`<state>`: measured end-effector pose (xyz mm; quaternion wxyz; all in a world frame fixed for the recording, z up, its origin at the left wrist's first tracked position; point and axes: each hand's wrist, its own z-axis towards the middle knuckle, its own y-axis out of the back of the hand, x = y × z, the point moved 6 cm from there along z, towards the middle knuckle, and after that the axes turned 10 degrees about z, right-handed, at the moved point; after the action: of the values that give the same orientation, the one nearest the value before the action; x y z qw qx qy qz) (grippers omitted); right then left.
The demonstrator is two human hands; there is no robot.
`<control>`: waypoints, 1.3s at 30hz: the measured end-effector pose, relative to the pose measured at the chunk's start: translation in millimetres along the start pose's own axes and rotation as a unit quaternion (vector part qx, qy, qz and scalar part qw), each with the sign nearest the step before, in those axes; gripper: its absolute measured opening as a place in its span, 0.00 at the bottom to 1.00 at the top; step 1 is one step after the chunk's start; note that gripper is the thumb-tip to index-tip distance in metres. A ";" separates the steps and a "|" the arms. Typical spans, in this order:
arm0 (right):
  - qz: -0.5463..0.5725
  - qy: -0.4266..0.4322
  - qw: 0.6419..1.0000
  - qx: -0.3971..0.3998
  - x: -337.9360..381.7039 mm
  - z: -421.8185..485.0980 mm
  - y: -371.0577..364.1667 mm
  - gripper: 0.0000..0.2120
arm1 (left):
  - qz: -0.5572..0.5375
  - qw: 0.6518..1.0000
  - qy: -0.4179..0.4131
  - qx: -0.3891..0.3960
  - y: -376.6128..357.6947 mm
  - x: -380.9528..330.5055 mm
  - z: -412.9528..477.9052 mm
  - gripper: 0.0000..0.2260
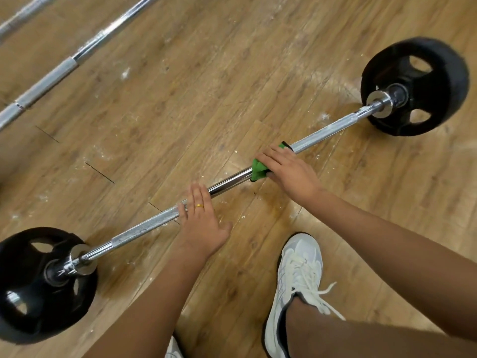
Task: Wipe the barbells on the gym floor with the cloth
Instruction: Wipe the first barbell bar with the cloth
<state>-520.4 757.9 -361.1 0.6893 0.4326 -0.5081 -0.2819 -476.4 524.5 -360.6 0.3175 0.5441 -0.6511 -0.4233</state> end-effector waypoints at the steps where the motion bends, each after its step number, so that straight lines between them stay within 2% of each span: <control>1: 0.003 -0.006 1.000 -0.001 -6.9 0.9 0.1 0.23 | 0.000 1.000 -0.024 -0.020 3.7 -9.6 1.1 0.46; 3: 0.012 -0.032 0.999 -0.011 -25.5 -0.4 6.5 0.23 | 0.005 0.996 -0.077 -0.053 12.7 -33.6 5.8 0.45; 5: 0.028 -0.063 0.997 -0.032 -41.3 -3.1 16.3 0.25 | 0.011 0.993 -0.096 -0.066 20.2 -54.2 16.3 0.44; 8: 0.044 -0.089 0.994 -0.045 -37.2 -2.6 16.8 0.24 | 0.032 0.995 -0.094 -0.031 20.8 -71.3 32.7 0.43; 13: 0.018 -0.005 1.000 0.024 -28.8 -1.4 0.9 0.24 | 0.016 0.996 -0.088 -0.006 15.6 -72.9 33.6 0.45; 15: 0.019 -0.037 0.999 0.024 -44.7 1.5 10.7 0.22 | 0.014 0.996 -0.093 -0.007 15.6 -72.7 31.4 0.46; 17: 0.032 -0.104 0.994 -0.007 -55.0 0.4 19.5 0.19 | 0.015 0.996 -0.093 0.001 15.2 -74.4 28.7 0.46; 19: 0.033 -0.126 0.991 -0.027 -45.1 -4.7 16.1 0.19 | 0.015 0.996 -0.088 0.005 13.6 -77.6 24.7 0.47; 23: 0.024 -0.094 0.995 -0.012 -24.3 -23.7 7.2 0.22 | 0.014 0.996 -0.086 0.003 7.4 -83.9 15.5 0.48; 26: -0.012 -0.082 0.996 0.022 -19.2 -31.7 12.5 0.30 | 0.017 0.996 -0.086 0.002 3.3 -86.0 7.4 0.48; 28: -0.042 -0.066 0.997 0.024 -15.3 -36.6 11.1 0.27 | 0.015 0.996 -0.085 0.005 1.9 -88.8 1.5 0.49; 30: -0.047 -0.051 0.998 0.001 -17.9 -42.5 8.2 0.23 | 0.018 0.996 -0.086 0.008 0.2 -90.4 -2.7 0.49; 33: -0.030 -0.048 0.998 -0.031 -32.0 -51.1 14.1 0.25 | 0.023 0.995 -0.096 0.014 -3.5 -92.0 -8.4 0.49; 39: 0.046 -0.136 0.987 -0.070 -40.5 -61.3 17.7 0.25 | 0.032 0.995 -0.098 0.017 -10.1 -98.2 -17.8 0.49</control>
<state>-476.5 818.7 -370.7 0.6548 0.3175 -0.5954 -0.3405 -436.1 616.3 -357.2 0.2562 0.4843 -0.7033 -0.4529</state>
